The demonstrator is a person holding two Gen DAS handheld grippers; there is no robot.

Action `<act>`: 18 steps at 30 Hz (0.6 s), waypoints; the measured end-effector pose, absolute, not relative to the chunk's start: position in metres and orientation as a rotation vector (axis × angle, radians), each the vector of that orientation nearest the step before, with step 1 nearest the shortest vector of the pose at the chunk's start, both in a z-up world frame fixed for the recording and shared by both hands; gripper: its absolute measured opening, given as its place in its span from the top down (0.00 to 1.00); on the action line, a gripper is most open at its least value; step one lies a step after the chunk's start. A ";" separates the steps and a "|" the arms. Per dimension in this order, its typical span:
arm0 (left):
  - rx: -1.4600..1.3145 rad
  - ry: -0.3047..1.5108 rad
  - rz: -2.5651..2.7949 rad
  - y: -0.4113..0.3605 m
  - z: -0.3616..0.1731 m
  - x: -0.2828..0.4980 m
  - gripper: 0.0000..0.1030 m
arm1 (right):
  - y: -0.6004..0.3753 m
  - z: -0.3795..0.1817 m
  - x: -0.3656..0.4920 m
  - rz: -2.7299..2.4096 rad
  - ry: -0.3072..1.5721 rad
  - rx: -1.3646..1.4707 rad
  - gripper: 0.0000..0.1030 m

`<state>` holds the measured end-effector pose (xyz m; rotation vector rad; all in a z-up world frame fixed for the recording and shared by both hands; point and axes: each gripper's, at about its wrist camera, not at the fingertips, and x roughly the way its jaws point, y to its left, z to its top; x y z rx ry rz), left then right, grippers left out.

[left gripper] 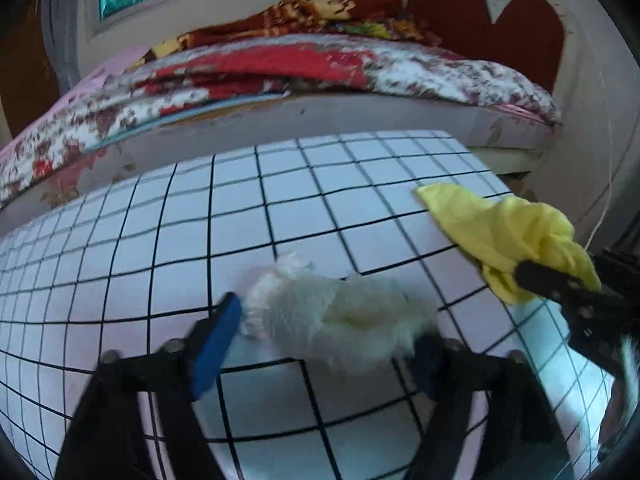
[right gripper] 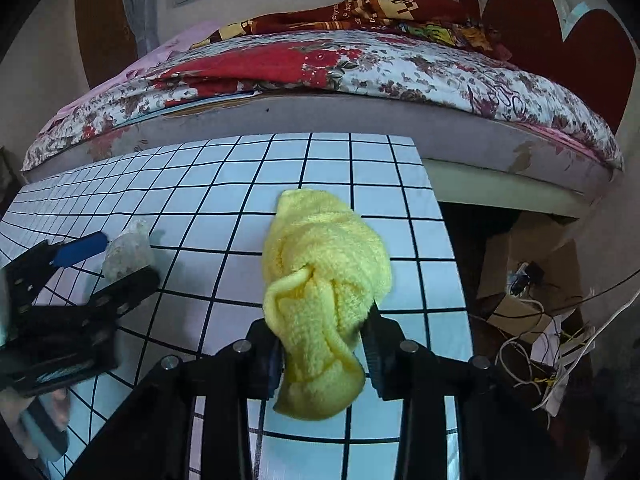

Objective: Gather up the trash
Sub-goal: 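Grasp the white tissue with the left gripper while the right grasps the yellow cloth, then carry the white tissue and yellow cloth over the black bin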

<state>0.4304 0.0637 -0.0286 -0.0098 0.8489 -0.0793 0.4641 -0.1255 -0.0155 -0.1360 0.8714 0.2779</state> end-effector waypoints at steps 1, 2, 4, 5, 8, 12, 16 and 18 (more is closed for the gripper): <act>-0.021 0.851 -0.079 0.068 -0.029 0.430 0.53 | -0.125 -0.016 0.464 0.285 0.872 -0.126 0.65; -0.028 0.848 -0.084 0.070 -0.028 0.429 0.58 | -0.123 -0.017 0.464 0.291 0.871 -0.120 0.65; -0.034 0.823 -0.103 0.075 -0.022 0.418 0.60 | -0.121 -0.016 0.459 0.301 0.863 -0.114 0.68; -0.027 0.819 -0.110 0.074 -0.021 0.415 0.61 | -0.119 -0.015 0.455 0.309 0.855 -0.118 0.69; -0.005 0.795 -0.132 0.077 -0.015 0.392 0.61 | -0.116 -0.010 0.438 0.320 0.819 -0.134 0.69; -0.019 0.770 -0.146 0.084 -0.005 0.360 0.61 | -0.118 0.000 0.408 0.335 0.768 -0.133 0.70; -0.026 0.750 -0.160 0.089 0.005 0.327 0.61 | -0.122 0.009 0.375 0.343 0.727 -0.135 0.70; -0.017 0.734 -0.166 0.089 0.010 0.307 0.61 | -0.125 0.013 0.356 0.350 0.708 -0.138 0.71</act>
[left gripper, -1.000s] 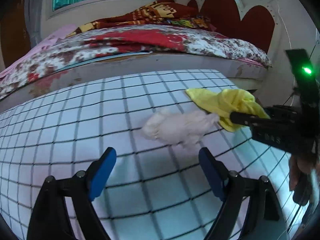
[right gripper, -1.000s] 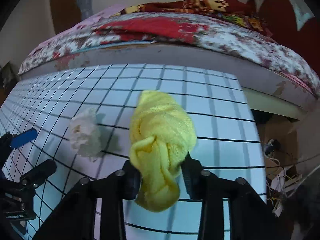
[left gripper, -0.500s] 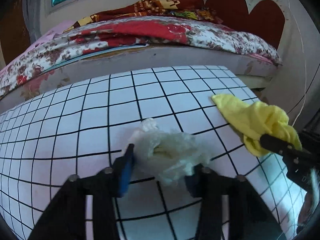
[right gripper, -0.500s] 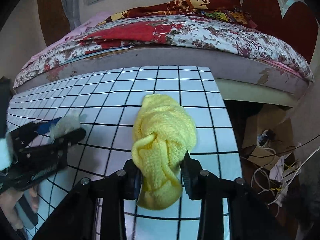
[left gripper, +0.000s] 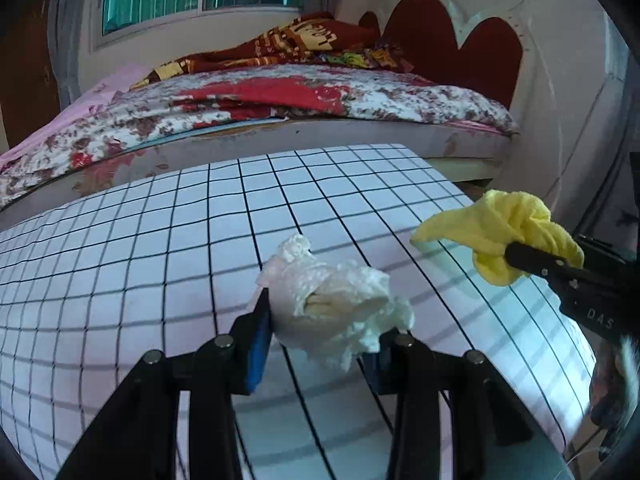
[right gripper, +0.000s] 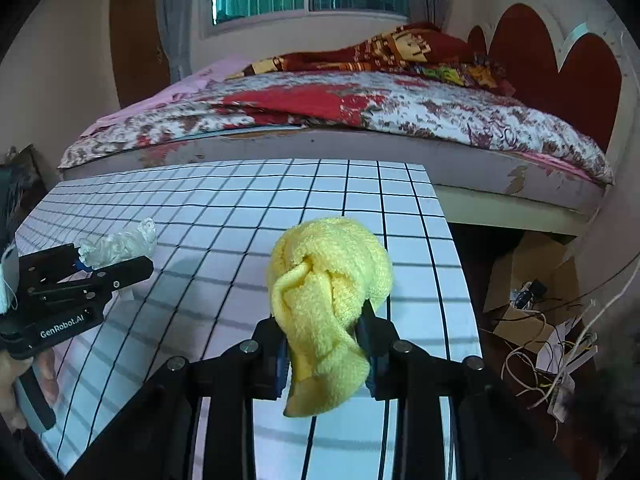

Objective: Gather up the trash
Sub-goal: 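Carry the white tissue and yellow cloth over the black bin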

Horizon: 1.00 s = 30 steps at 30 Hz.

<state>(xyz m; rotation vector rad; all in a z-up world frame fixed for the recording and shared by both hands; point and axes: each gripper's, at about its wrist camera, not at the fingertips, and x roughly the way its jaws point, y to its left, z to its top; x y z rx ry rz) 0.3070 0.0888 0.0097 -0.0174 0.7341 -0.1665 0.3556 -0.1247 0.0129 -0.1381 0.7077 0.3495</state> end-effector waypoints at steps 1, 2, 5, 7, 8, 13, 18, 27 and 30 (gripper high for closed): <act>-0.014 0.732 -0.171 0.088 0.011 0.300 0.61 | -0.126 0.014 0.346 0.354 0.700 -0.138 0.71; -0.006 0.728 -0.176 0.087 0.012 0.292 0.61 | -0.128 0.016 0.336 0.356 0.694 -0.137 0.71; 0.014 0.715 -0.179 0.084 0.015 0.267 0.61 | -0.132 0.019 0.311 0.350 0.674 -0.143 0.71; 0.011 0.712 -0.176 0.085 0.015 0.257 0.61 | -0.136 0.022 0.292 0.348 0.665 -0.127 0.71; -0.003 0.717 -0.180 0.086 0.014 0.250 0.61 | -0.137 0.024 0.285 0.344 0.660 -0.126 0.71; -0.003 0.718 -0.198 0.080 0.014 0.225 0.61 | -0.139 0.028 0.246 0.351 0.647 -0.114 0.71; 0.002 0.706 -0.215 0.073 0.017 0.192 0.61 | -0.143 0.027 0.208 0.357 0.632 -0.103 0.73; -0.002 0.702 -0.238 0.057 0.013 0.143 0.61 | -0.175 0.018 0.151 0.319 0.613 -0.078 0.73; 0.012 0.704 -0.264 0.043 0.011 0.131 0.61 | -0.188 0.016 0.134 0.293 0.602 -0.067 0.73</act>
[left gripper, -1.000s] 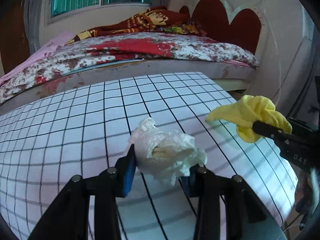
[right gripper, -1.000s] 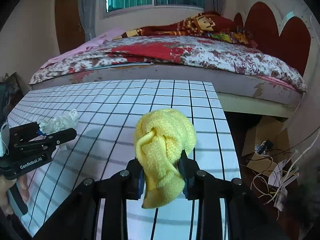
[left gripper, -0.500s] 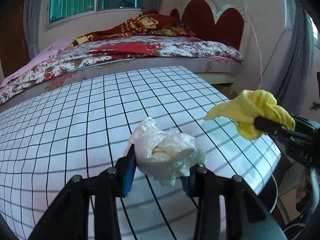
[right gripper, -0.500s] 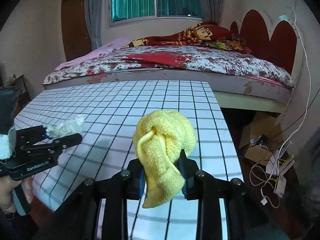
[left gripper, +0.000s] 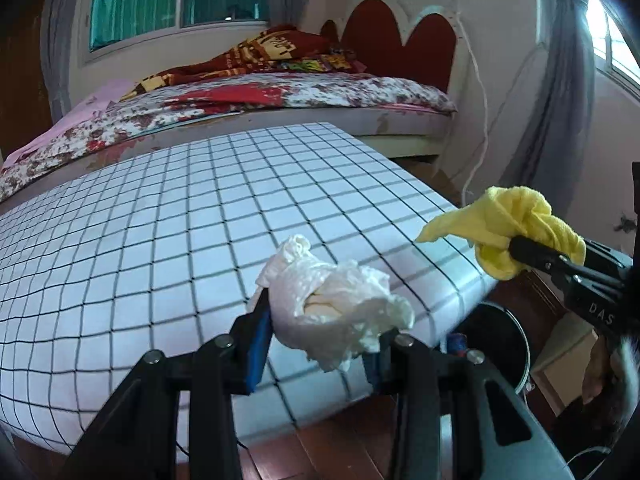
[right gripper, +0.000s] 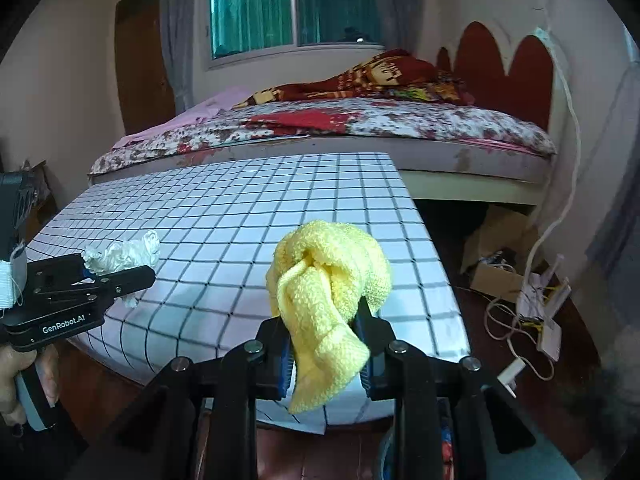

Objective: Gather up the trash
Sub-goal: 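Carry the white tissue and yellow cloth over the black bin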

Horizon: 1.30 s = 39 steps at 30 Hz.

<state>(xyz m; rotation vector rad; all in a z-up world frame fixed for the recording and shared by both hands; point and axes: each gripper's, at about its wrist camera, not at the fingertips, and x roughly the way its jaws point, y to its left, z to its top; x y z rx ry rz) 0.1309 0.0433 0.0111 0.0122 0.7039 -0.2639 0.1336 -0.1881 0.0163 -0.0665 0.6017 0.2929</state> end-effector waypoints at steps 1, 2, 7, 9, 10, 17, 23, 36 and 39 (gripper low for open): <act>0.016 0.704 -0.273 0.038 0.011 0.129 0.61 | -0.193 0.015 0.129 0.282 0.598 -0.063 0.73; 0.020 0.705 -0.282 0.034 0.010 0.126 0.61 | -0.198 0.015 0.124 0.274 0.596 -0.054 0.73; 0.033 0.707 -0.330 0.012 0.009 0.117 0.61 | -0.217 0.014 0.102 0.224 0.572 -0.069 0.73; 0.042 0.706 -0.353 0.002 0.009 0.115 0.61 | -0.223 0.012 0.099 0.209 0.574 -0.080 0.73; 0.043 0.706 -0.361 -0.002 0.009 0.113 0.61 | -0.225 0.011 0.098 0.203 0.577 -0.086 0.73; 0.060 0.710 -0.431 -0.030 0.009 0.105 0.61 | -0.255 0.006 0.085 0.149 0.589 -0.085 0.73; 0.080 0.724 -0.485 -0.058 0.002 0.101 0.61 | -0.281 0.000 0.072 0.104 0.603 -0.082 0.73; 0.140 0.784 -0.604 -0.125 -0.028 0.086 0.61 | -0.342 -0.020 0.049 0.005 0.652 -0.038 0.73; 0.150 0.805 -0.623 -0.138 -0.036 0.087 0.61 | -0.352 -0.027 0.045 -0.007 0.670 -0.030 0.73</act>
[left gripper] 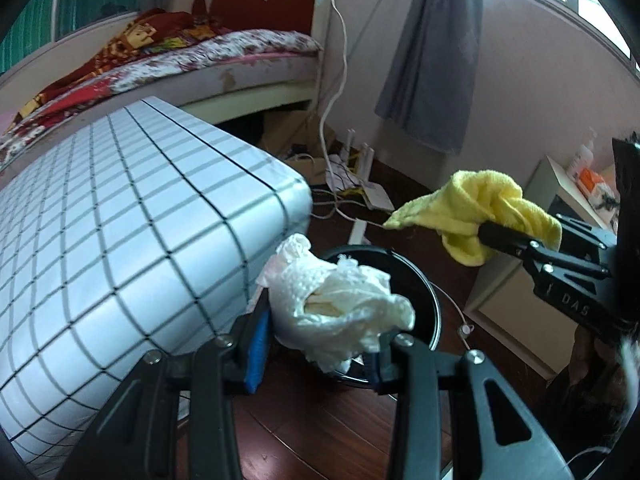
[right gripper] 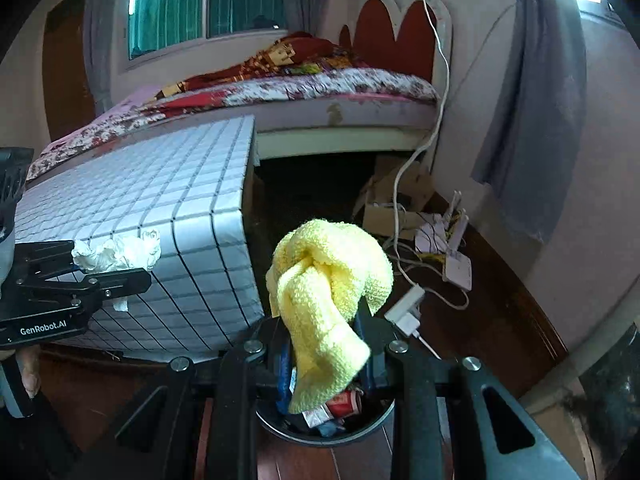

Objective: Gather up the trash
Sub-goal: 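Carry the white tissue and yellow cloth over the black bin, then open both grippers to drop the tissue and cloth into the bin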

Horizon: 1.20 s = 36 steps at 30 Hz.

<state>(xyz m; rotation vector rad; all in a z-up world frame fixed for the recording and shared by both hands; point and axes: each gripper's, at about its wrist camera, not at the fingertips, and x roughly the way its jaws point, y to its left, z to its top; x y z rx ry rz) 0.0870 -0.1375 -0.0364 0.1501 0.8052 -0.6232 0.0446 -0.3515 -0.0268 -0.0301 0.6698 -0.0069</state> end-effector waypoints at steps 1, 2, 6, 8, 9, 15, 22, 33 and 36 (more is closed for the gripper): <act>0.152 0.811 -0.629 -0.141 -0.039 0.087 0.61 | -0.354 -0.029 0.044 -0.009 0.675 -0.030 0.73; 0.154 0.823 -0.637 -0.145 -0.043 0.088 0.61 | -0.357 -0.030 0.043 -0.008 0.679 -0.027 0.73; 0.161 0.848 -0.681 -0.159 -0.053 0.088 0.61 | -0.367 -0.042 0.043 -0.011 0.717 -0.018 0.73; 0.173 0.858 -0.702 -0.166 -0.059 0.089 0.61 | -0.371 -0.048 0.045 -0.011 0.739 -0.012 0.73; 0.183 0.864 -0.715 -0.171 -0.063 0.090 0.61 | -0.371 -0.051 0.046 -0.010 0.748 -0.010 0.73; 0.230 0.924 -0.765 -0.193 -0.086 0.100 0.61 | -0.378 -0.075 0.055 0.001 0.813 0.005 0.73; 0.242 0.976 -0.797 -0.201 -0.110 0.114 0.61 | -0.380 -0.109 0.073 0.026 0.901 -0.017 0.72; 0.239 1.074 -0.849 -0.222 -0.150 0.137 0.61 | -0.394 -0.153 0.093 0.071 0.993 -0.021 0.72; 0.212 1.088 -0.875 -0.226 -0.157 0.139 0.51 | -0.391 -0.158 0.098 0.101 0.999 -0.030 0.70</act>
